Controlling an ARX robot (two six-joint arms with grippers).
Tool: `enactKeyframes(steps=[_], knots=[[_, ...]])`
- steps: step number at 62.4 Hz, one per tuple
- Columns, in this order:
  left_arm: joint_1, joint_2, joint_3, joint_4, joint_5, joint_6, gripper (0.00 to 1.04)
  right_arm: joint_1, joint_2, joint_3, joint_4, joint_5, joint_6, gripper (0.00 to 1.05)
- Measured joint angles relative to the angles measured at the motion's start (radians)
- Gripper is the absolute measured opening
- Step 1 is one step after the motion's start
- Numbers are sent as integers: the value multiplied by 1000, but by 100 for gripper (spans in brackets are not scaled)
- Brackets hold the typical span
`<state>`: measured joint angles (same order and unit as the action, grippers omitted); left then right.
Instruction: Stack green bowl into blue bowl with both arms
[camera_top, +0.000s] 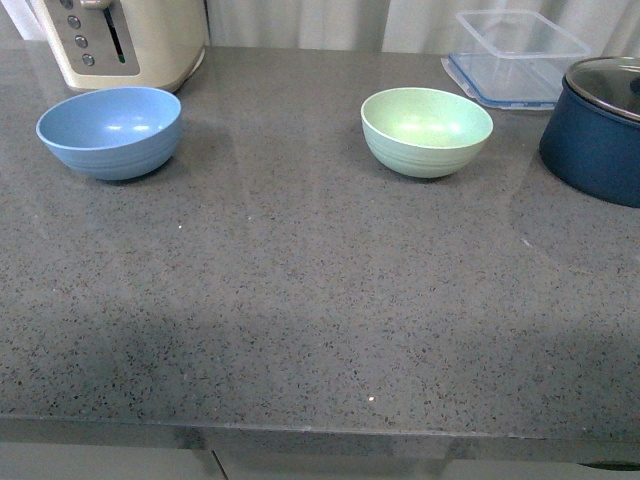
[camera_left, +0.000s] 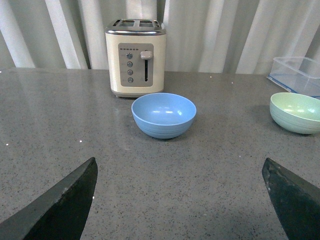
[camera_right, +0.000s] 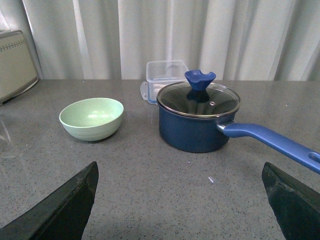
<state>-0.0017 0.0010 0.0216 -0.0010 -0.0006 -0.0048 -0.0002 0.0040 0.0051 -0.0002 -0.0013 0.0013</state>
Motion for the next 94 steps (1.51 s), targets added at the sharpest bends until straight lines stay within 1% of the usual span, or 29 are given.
enactKeyframes(steps=[43,44,45,46,47,48,49,51,53,56,59,63,67,75,79,88,94], knots=[[0,0,0,0,0,0,98,0,0,0,0,0,0,95],[-4,8,3,-8,-18,-9,98,0,0,0,0,0,0,95],[-22,43,23,-69,-82,-37,98,0,0,0,0,0,0,95],[-51,126,85,-214,-180,-90,98,0,0,0,0,0,0,95],[-55,203,134,-301,-270,-132,98,0,0,0,0,0,0,95],[-57,247,159,-345,-303,-162,98,0,0,0,0,0,0,95],[-48,337,204,-414,-357,-188,98,0,0,0,0,0,0,95],[-16,456,261,-476,-420,-206,98,0,0,0,0,0,0,95],[27,566,306,-478,-435,-215,98,0,0,0,0,-3,0,95],[90,697,365,-430,-414,-214,98,0,0,0,0,-2,0,95],[151,833,443,-348,-378,-198,98,0,0,0,0,0,0,95],[201,970,537,-256,-332,-176,98,0,0,0,0,0,0,95],[226,1086,625,-203,-296,-158,98,0,0,0,0,0,0,95],[235,1260,769,-180,-226,-154,98,0,0,0,0,0,0,95],[227,1324,821,-164,-212,-154,98,0,0,0,0,-1,0,95],[187,1454,940,-154,-151,-163,98,0,0,0,0,0,0,95],[150,1526,1003,-148,-145,-163,98,0,0,0,0,0,0,95]])
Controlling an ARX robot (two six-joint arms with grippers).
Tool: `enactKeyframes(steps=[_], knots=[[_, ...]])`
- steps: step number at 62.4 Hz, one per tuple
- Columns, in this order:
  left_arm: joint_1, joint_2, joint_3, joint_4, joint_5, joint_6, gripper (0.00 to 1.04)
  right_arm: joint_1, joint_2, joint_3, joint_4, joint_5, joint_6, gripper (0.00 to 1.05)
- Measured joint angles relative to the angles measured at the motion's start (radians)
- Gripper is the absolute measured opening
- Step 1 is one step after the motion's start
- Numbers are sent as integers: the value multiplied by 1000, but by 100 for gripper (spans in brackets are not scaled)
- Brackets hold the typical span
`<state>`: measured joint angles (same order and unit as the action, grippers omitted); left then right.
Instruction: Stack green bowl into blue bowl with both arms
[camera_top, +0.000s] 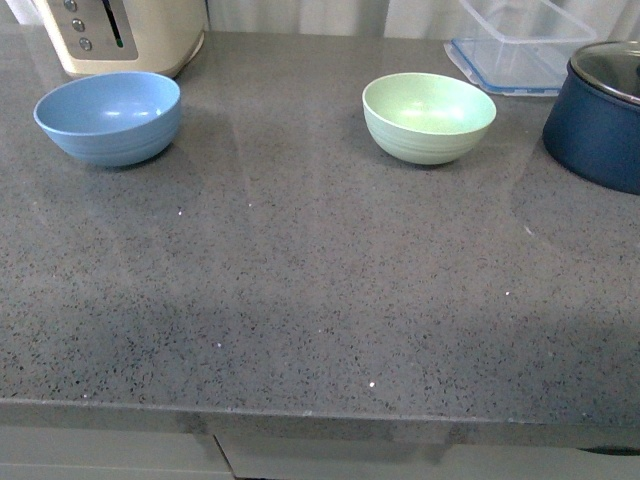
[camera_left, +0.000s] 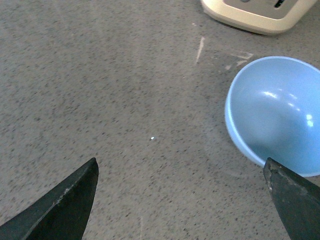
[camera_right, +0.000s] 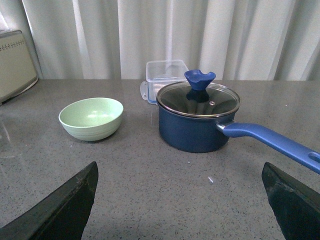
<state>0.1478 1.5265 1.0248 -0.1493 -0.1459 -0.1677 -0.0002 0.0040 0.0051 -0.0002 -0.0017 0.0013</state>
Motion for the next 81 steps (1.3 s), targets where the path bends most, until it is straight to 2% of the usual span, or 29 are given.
enactKeyframes(steps=[10,50,81], knots=[[-40,101,59,10,-8,0,98,0,0,0,0,0,0,95],[-99,447,324,18,-38,-38,98,0,0,0,0,0,0,95],[-106,563,363,45,-77,-67,98,0,0,0,0,0,0,95]])
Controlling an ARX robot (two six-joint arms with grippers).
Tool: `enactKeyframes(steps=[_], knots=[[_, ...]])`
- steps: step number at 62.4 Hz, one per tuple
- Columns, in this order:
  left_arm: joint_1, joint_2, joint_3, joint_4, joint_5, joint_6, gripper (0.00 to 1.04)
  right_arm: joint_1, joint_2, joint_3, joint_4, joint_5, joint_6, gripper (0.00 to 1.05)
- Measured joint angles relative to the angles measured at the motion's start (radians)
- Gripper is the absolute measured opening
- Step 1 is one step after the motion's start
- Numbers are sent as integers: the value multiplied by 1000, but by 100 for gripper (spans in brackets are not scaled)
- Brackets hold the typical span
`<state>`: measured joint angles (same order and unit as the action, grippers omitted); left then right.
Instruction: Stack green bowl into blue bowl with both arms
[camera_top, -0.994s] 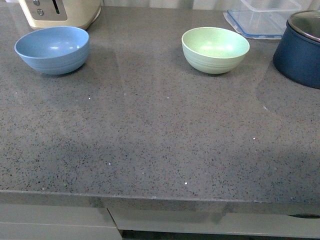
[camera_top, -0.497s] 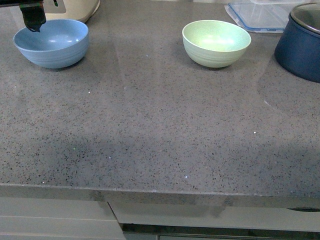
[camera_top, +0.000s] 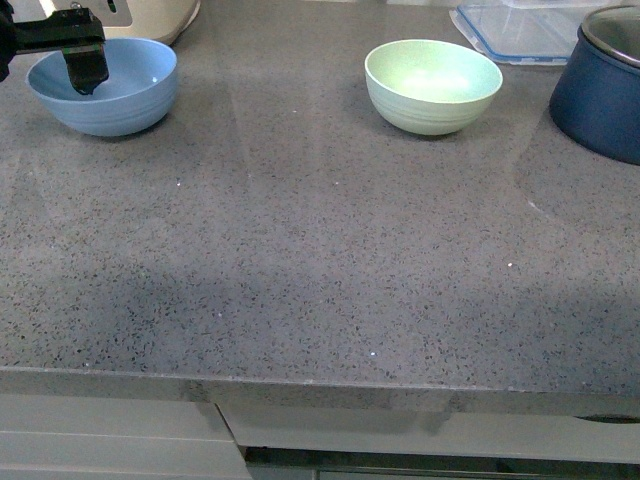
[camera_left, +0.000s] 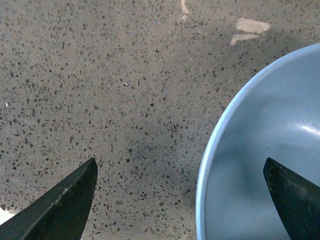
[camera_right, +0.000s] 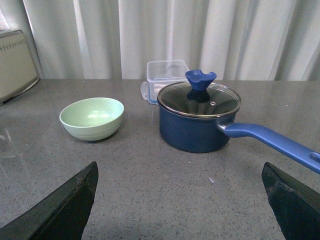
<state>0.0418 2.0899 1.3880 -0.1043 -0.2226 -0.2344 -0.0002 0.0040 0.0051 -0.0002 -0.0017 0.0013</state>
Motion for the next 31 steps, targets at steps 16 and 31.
enactKeyframes(steps=[16,31], knots=[[-29,26,8,-9,-19,-31,59,0,0,0,0,0,0,95],[-48,9,2,1,-34,-102,17,0,0,0,0,0,0,95]])
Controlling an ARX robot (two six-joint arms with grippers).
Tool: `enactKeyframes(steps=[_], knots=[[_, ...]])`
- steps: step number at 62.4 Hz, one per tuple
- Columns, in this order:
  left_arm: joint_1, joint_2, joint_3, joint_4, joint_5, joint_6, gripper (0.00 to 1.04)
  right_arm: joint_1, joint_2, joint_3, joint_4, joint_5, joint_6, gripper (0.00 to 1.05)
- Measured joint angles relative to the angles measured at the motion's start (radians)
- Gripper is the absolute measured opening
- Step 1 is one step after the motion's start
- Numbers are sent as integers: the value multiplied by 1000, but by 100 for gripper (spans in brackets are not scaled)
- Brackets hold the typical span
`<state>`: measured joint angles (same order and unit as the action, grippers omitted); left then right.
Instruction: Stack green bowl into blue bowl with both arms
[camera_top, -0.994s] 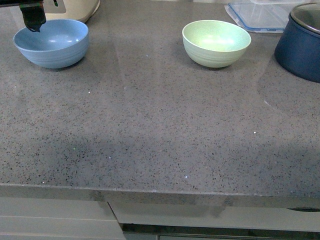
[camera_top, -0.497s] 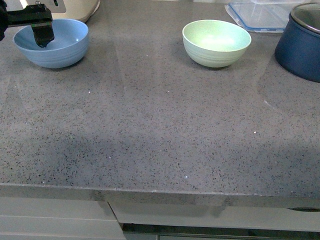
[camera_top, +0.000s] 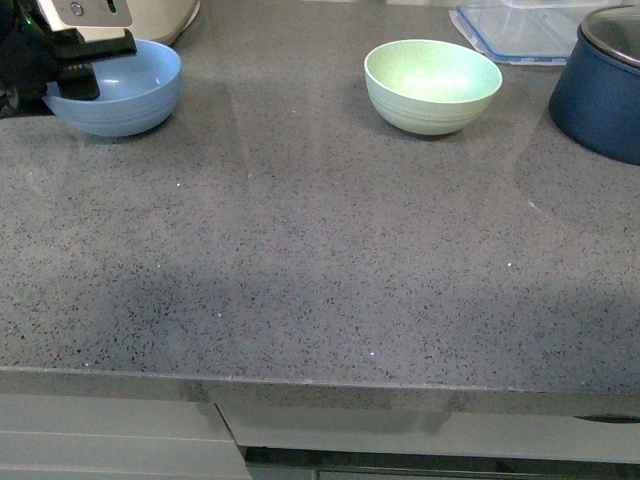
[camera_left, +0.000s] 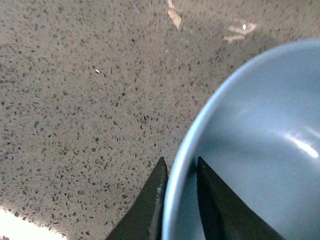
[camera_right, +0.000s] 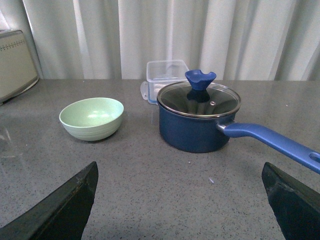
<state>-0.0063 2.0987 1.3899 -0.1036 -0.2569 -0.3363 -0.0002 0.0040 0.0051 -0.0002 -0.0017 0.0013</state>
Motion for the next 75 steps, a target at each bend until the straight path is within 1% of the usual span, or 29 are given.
enactKeyframes(steps=[2,7,22,37,57,75], knots=[[0,-9,1,2,-2,-8,13,0,0,0,0,0,0,95],[0,-23,5,3,-10,-9,8,0,0,0,0,0,0,95],[-9,-39,8,-14,-7,-6,8,0,0,0,0,0,0,95],[-47,-94,45,-40,-4,-3,8,0,0,0,0,0,0,95],[-119,-101,109,-74,-5,-22,8,0,0,0,0,0,0,95],[-196,0,219,-101,-10,-48,8,0,0,0,0,0,0,95]])
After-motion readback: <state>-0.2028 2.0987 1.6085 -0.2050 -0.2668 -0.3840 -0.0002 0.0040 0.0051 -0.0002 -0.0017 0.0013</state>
